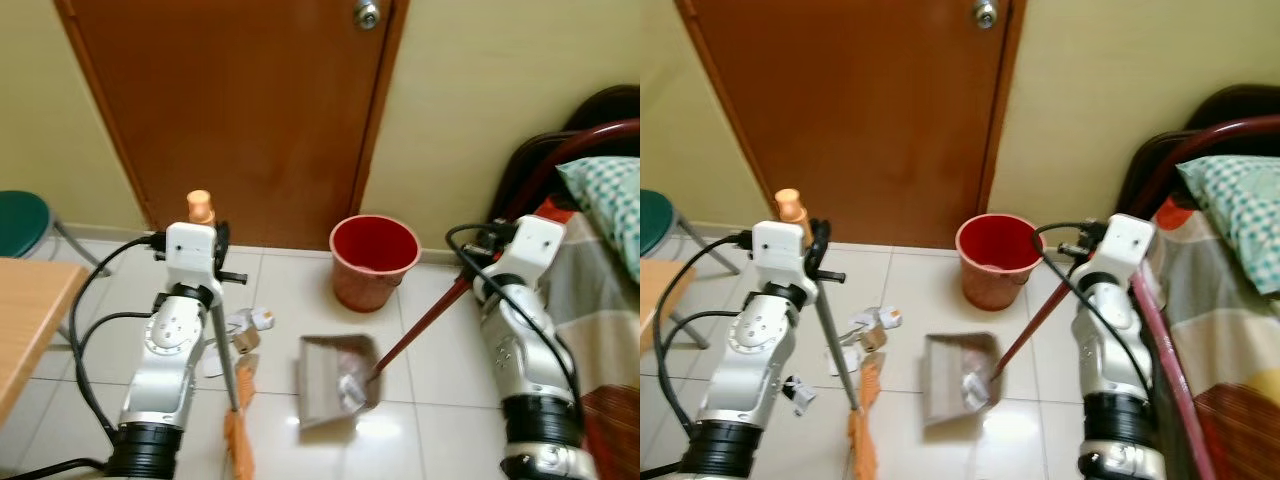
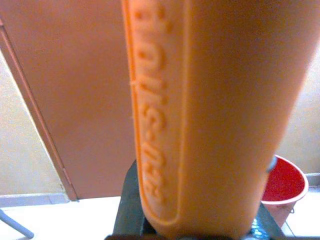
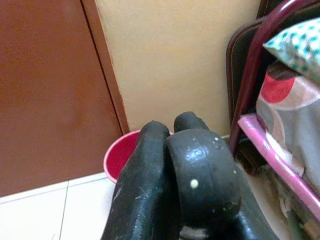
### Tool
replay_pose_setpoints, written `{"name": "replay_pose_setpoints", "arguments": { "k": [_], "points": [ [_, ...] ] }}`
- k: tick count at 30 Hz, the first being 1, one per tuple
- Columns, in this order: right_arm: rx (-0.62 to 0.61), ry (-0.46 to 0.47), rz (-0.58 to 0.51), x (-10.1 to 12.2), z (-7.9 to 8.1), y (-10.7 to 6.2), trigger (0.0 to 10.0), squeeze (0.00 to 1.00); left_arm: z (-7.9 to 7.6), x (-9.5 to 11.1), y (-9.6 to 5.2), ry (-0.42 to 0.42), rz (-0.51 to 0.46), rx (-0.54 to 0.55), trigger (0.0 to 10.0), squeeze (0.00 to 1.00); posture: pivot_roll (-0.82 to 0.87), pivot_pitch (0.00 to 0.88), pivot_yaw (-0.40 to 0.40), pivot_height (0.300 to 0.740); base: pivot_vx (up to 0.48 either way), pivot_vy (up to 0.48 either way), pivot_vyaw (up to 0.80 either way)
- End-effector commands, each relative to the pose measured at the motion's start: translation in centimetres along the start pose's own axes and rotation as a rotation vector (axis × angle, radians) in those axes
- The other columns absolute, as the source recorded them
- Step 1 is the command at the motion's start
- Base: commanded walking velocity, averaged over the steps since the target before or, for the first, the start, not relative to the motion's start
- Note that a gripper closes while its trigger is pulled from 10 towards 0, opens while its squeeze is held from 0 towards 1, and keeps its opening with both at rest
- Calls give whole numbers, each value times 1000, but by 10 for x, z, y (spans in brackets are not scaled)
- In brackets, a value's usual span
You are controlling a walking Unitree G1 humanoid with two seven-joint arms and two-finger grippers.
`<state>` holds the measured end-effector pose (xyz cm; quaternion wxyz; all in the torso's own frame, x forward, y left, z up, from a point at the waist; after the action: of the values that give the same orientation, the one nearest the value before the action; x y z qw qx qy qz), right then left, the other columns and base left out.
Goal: Sweep floor
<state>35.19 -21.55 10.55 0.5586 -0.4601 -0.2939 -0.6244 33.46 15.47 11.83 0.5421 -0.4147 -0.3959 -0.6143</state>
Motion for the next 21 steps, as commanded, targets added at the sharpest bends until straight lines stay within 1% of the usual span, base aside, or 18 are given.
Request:
{"name": "replay_pose_setpoints", "arguments": {
  "k": [1, 9, 15, 21],
  "points": [
    [7, 10, -28, 7, -2, -2, 10000, 0, -3, 14, 3, 5, -54, -8, 10000, 0, -33, 0, -40, 740, 289, 0, 0],
    [25, -3, -30, 5, 4, -2, 10000, 0, -4, 13, 3, 8, -52, -14, 10000, 0, -30, 0, -37, 740, 293, 0, 0],
    [18, -3, -33, 7, 1, -2, 10000, 0, -5, 12, 3, 9, -50, -17, 10000, 0, -32, 0, -37, 740, 282, 0, 0],
    [22, -4, -39, 8, 4, -1, 10000, 0, -6, 13, 3, 8, -55, -23, 10000, 0, -32, 0, -37, 740, 284, 0, 0]
  ]
}}
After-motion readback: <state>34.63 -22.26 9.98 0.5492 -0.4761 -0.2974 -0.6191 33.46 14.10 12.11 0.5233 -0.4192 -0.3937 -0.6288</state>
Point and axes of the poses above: a point about 5 cm out from each wrist's last joint towards the gripper, its own y axis pointing out of the wrist towards the gripper, its own x axis along the axis of the wrist's last joint, z = x × y, the point moved 4 cm from there along y, pointing out of the wrist towards the gripper, and after that the axes turned 14 degrees about y, right-handed, at the moved point
